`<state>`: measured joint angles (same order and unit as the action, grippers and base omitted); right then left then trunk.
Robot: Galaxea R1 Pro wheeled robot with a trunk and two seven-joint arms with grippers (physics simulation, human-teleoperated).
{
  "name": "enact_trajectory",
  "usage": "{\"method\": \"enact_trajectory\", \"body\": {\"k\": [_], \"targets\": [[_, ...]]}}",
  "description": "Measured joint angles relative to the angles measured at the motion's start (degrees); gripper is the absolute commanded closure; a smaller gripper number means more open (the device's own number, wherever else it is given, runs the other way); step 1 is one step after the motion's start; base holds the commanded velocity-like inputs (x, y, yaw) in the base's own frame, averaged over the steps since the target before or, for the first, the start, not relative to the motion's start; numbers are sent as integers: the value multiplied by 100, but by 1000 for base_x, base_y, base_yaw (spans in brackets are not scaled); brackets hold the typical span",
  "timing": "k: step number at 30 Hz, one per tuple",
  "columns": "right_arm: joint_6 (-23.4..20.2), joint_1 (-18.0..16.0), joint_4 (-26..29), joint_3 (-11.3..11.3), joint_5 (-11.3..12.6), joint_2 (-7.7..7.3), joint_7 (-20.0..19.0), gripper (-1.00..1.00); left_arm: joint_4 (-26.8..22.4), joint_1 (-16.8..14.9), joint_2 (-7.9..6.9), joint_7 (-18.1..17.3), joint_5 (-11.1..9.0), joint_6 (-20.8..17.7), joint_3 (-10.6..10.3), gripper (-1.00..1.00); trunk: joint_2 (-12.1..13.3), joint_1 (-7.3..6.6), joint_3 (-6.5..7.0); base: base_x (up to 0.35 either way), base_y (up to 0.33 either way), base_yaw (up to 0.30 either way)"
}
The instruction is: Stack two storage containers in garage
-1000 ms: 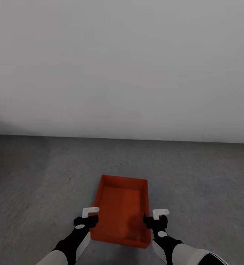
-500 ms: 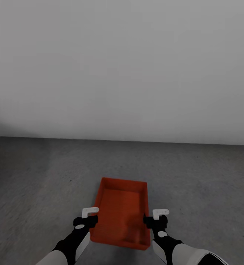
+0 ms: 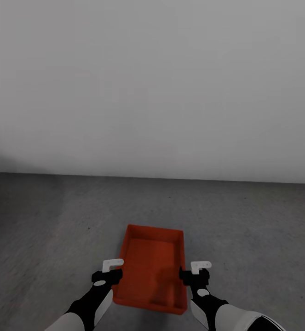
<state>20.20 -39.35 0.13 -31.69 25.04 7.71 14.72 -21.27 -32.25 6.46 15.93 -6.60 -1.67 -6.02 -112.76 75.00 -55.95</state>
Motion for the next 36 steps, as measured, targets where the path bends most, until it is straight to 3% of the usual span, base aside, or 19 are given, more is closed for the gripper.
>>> {"method": "enact_trajectory", "body": {"k": [24,36], "targets": [[5,1,0,0,-5,9,2,-100,27,0,6,13,2,-68,-5,-100,963,-527,431,0,0,0],[5,0,0,0,-1,9,4,-100,22,0,9,277,-61,-278,-26,-100,1444,-791,646,0,0,0]]}}
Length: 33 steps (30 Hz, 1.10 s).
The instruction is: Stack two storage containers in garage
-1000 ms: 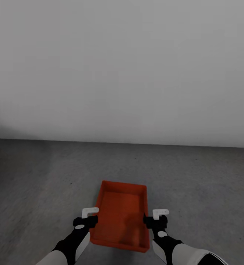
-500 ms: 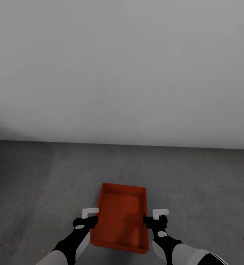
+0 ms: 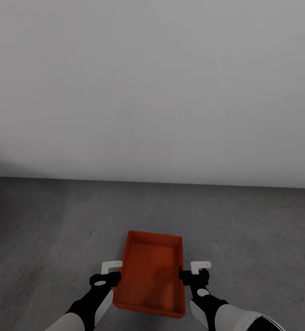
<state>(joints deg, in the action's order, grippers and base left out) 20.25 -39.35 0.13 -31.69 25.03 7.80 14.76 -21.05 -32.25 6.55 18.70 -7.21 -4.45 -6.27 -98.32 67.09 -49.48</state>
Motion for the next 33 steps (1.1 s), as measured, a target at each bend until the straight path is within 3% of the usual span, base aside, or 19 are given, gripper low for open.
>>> {"method": "enact_trajectory", "body": {"k": [10,33], "targets": [[0,0,0,0,2,-8,-6,-100,0,0,-21,17,-386,-12,-9,-100,401,-220,180,0,0,0],[0,0,0,0,-6,-9,-9,-100,-9,0,-26,27,-431,84,-9,-100,1324,-725,593,0,0,0]]}}
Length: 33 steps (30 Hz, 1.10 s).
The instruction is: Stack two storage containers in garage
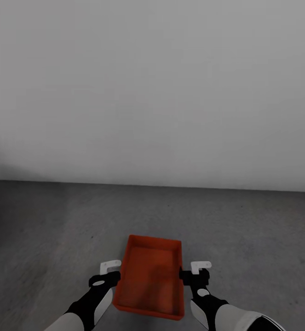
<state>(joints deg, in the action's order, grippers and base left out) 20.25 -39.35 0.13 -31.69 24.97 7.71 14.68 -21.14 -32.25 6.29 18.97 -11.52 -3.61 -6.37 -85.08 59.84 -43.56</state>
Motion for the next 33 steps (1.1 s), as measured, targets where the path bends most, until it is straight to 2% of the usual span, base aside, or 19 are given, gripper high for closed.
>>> {"method": "enact_trajectory", "body": {"k": [9,19,33], "targets": [[0,0,0,0,2,0,0,-100,-249,0,-10,-1,-9,12,22,-100,361,-198,162,0,0,0],[-2,0,0,0,4,0,0,-100,-313,0,-17,-2,-8,10,18,-100,762,-417,341,0,0,0],[0,0,0,1,-1,0,0,-100,-326,0,-10,1,-1,6,-2,-100,764,-418,342,-8,0,0]]}}
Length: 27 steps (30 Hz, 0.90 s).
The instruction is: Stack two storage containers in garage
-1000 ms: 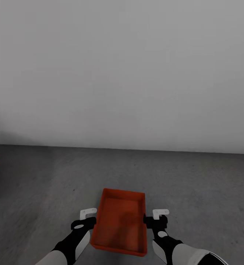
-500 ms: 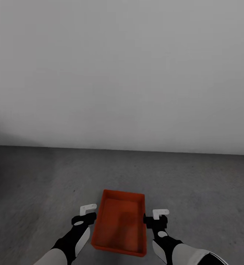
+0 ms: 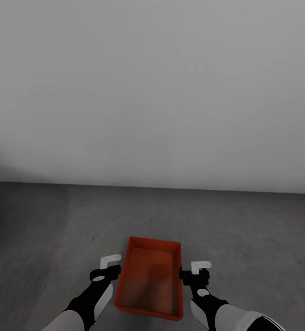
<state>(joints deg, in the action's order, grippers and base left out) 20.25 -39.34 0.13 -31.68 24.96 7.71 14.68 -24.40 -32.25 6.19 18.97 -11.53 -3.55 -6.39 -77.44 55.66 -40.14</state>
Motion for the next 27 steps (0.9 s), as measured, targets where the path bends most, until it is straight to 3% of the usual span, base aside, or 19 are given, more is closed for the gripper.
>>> {"method": "enact_trajectory", "body": {"k": [27], "targets": [[-6,0,1,-1,0,-1,-1,-100,14,0,18,7,-15,-12,20,-100,1,3,0,-323,0,0]]}}
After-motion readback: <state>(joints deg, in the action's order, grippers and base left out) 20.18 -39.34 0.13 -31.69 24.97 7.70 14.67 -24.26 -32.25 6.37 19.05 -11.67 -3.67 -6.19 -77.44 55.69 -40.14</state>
